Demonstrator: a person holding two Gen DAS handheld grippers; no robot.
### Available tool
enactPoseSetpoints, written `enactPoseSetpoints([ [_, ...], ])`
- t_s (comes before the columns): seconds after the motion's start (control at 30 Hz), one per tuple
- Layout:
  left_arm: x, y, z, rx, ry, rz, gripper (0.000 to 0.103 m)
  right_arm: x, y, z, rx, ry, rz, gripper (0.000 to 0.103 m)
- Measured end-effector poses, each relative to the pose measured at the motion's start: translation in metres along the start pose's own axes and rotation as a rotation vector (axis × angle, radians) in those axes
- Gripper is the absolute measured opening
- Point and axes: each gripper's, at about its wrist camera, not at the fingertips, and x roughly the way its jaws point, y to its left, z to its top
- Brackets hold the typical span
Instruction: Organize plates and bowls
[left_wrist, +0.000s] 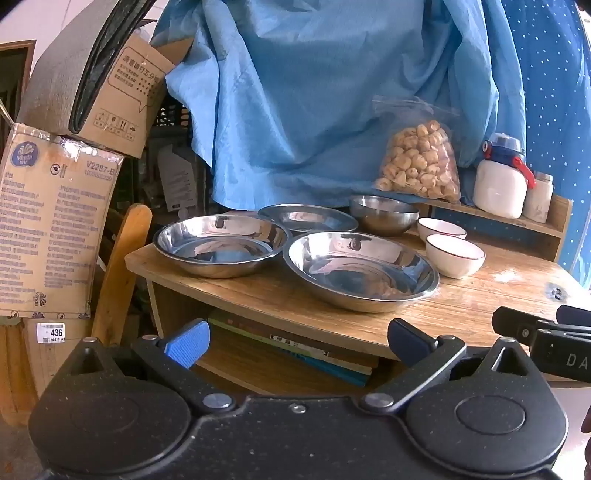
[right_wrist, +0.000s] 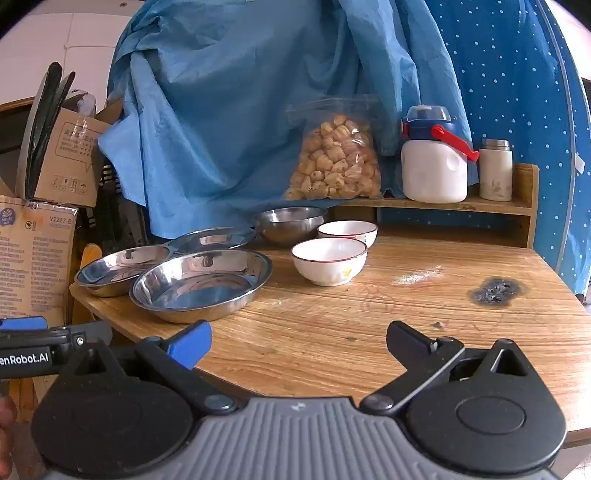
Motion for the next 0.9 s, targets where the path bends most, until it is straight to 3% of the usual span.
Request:
enactPoseSetpoints([
  [0.9,0.0030,0.0011,-0.0007,0.000,0.013,0.009,0.102,-0.0002,-0.0008,0.0012,0.004,-0.002,0.002,0.103],
])
